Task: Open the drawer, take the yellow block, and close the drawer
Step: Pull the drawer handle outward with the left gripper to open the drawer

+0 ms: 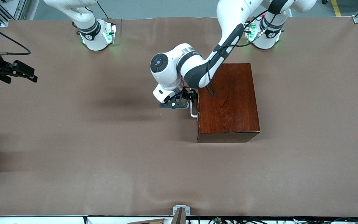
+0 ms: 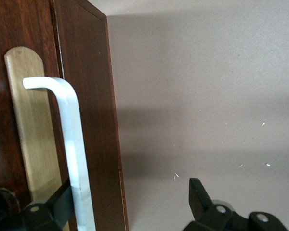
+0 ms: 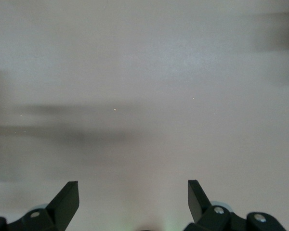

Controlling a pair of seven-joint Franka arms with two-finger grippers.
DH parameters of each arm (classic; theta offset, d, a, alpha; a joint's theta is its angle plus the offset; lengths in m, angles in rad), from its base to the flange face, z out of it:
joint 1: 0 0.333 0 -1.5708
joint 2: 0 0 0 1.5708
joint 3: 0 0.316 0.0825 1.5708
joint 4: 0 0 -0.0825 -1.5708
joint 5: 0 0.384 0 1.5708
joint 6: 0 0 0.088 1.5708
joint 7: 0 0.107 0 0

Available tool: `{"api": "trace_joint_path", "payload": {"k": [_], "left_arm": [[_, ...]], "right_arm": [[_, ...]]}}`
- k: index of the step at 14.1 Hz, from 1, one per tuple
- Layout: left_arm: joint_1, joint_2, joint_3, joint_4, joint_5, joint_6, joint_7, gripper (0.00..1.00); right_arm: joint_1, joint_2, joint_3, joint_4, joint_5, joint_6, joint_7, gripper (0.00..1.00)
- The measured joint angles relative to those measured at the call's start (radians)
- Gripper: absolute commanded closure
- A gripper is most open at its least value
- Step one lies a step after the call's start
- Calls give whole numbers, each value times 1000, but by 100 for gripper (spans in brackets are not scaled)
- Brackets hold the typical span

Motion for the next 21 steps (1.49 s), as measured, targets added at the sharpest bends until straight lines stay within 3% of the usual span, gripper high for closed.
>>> {"api": "trace_joint_path", "payload": {"k": [21], "left_arm": [[-31,9,-7,-1,-11,163,-60,0]], "right_arm": [[5,9,2,0,1,2,15,0]]}}
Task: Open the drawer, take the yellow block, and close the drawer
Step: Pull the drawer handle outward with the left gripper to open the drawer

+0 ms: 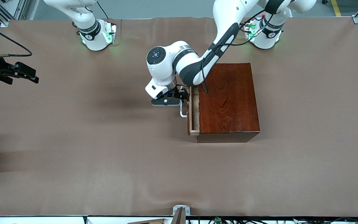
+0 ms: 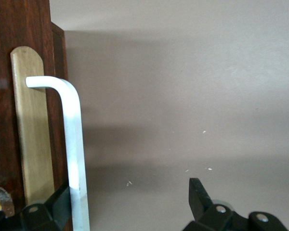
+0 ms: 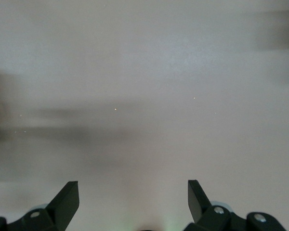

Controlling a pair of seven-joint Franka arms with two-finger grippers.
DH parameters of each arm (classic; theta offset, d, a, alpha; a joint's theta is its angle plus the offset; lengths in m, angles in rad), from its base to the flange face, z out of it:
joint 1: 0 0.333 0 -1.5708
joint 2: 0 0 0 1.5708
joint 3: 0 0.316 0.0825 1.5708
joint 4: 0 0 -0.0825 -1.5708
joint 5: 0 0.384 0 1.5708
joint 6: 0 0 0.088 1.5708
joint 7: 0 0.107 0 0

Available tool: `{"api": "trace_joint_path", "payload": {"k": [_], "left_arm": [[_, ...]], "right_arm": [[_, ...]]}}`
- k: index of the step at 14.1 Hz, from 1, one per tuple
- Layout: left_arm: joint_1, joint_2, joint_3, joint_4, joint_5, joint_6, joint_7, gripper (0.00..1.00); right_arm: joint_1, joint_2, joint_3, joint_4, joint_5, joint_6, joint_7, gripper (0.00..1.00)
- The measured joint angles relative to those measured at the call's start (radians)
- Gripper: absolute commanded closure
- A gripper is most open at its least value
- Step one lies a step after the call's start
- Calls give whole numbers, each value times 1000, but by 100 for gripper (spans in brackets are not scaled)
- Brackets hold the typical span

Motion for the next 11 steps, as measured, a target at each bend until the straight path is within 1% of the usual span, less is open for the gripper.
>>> {"api": "trace_joint_path", "payload": {"k": [4,11], "left_arm": [[0,2,-1,0,-26,44,0,0],[-2,3,-7,0,-37,82,-1,0]], "right_arm": [[23,9,0,6,0,6,43,0],[24,16,0,15,0,6,47,0]]}}
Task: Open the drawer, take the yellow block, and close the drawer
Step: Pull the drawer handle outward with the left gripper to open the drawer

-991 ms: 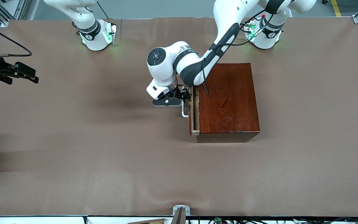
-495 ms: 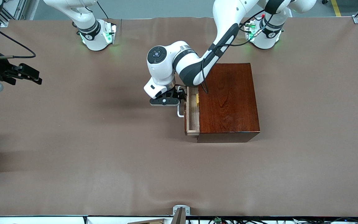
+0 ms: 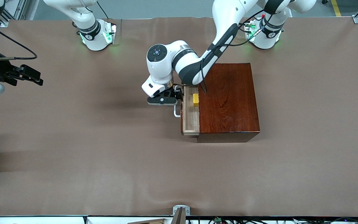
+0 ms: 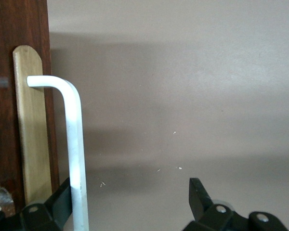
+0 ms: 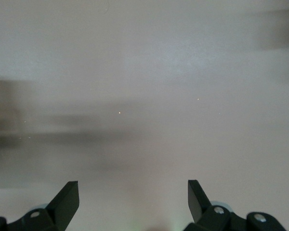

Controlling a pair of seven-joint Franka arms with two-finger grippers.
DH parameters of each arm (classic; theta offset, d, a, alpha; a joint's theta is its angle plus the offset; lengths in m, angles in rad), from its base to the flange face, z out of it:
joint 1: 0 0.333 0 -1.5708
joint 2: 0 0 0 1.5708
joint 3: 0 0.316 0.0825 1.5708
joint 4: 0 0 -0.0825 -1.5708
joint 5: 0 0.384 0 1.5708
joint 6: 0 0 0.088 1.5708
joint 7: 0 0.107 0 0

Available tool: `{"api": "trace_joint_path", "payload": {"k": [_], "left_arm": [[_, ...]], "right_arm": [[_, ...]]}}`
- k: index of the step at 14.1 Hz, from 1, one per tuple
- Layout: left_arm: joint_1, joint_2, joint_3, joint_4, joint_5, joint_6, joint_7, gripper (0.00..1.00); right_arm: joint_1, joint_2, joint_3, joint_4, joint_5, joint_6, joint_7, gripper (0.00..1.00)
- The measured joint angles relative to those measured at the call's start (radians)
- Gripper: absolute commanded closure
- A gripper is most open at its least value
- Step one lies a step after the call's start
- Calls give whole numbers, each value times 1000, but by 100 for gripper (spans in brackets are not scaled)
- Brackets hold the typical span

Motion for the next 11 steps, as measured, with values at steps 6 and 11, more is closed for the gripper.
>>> {"api": "trace_joint_path", "payload": {"k": [6,11], "left_arm": [[-9,1,3,0,-10,23,0,0],[-11,2,5,0,-44,63,0,0]], "right_arm": [[0,1,-1,1,0,0,1,0],[0,2,-1,1,0,0,1,0]]}}
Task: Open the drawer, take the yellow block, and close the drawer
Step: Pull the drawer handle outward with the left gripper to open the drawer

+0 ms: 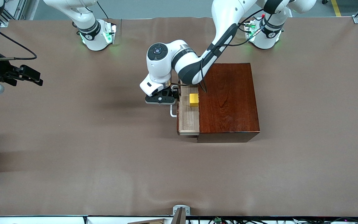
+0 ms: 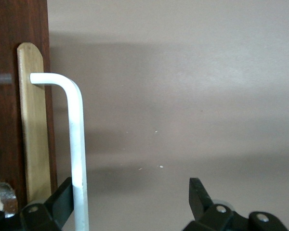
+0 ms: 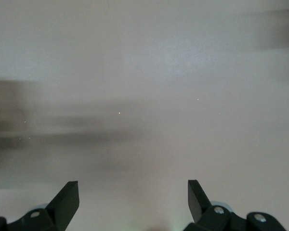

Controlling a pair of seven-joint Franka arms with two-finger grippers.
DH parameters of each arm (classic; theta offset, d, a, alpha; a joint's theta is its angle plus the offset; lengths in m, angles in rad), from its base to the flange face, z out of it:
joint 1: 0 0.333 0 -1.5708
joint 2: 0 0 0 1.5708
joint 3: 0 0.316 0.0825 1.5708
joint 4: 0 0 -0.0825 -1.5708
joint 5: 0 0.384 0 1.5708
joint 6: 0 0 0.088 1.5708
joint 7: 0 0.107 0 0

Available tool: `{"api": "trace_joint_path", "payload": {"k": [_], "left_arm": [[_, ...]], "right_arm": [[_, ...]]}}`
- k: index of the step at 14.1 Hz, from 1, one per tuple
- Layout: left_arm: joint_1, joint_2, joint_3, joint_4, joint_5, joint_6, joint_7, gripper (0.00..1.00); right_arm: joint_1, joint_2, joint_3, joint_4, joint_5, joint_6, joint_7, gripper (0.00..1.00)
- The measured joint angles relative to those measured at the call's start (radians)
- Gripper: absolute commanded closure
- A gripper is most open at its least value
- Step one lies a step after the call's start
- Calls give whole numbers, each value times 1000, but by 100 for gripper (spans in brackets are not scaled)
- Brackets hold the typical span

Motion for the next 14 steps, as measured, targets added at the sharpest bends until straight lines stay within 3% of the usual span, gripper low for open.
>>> {"api": "trace_joint_path", "payload": {"k": [14], "left_arm": [[-21,12,4,1,-43,118,-7,0]], "right_arm": [[0,4,-1,0,0,0,0,0]]}}
